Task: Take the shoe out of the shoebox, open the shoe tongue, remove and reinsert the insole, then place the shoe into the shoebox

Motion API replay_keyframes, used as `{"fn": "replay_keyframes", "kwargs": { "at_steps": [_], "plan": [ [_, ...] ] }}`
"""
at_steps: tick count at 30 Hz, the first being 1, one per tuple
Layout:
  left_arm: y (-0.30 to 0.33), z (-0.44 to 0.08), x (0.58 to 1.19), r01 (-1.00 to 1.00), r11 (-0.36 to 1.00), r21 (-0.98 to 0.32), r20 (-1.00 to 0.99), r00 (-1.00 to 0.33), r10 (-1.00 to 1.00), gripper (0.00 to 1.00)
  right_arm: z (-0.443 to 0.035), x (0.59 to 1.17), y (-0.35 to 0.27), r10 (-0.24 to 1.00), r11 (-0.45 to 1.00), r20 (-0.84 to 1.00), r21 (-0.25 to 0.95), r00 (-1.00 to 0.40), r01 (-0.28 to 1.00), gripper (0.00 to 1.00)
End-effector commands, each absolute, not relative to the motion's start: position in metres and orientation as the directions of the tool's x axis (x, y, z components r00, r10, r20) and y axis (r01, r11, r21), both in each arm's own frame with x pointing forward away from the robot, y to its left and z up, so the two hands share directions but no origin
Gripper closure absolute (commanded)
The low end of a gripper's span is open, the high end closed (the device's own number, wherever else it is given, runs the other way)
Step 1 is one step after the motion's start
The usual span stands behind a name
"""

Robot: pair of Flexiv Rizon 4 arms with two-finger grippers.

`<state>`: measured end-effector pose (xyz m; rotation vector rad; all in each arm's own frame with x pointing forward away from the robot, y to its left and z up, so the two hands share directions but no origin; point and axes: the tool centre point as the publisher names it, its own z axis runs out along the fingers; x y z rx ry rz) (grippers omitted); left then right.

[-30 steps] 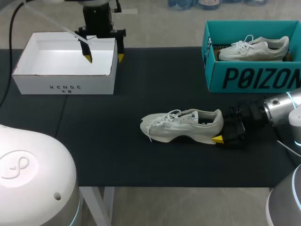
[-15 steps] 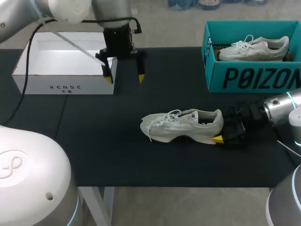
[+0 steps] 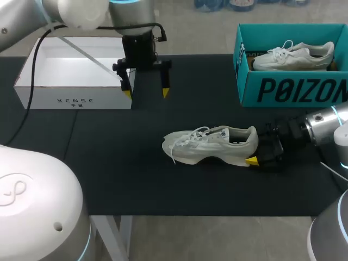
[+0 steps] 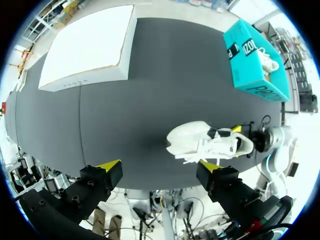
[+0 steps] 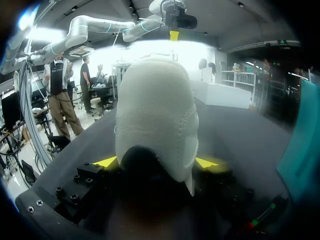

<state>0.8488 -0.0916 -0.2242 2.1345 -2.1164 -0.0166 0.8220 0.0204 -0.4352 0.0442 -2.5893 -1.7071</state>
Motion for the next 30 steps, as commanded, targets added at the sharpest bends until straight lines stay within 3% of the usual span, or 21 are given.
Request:
{"fn": "replay_keyframes", "kwargs": {
  "at_steps": [1, 30],
  "plan": [
    [-0.092, -0.225, 0.849, -0.995, -0.004, 0.104, 0.089, 0.013, -0.996, 0.0, -0.441, 0.823, 0.022, -0.044, 0.397, 0.019, 0.918, -0.999, 0.0, 1.0],
    [-0.281, -0.299, 0.825, -0.973, 0.22, 0.075, 0.012, -0.22, -0.975, 0.0, -0.441, 0.823, 0.022, -0.044, 0.397, 0.019, 0.918, -0.999, 0.0, 1.0]
  ]
}}
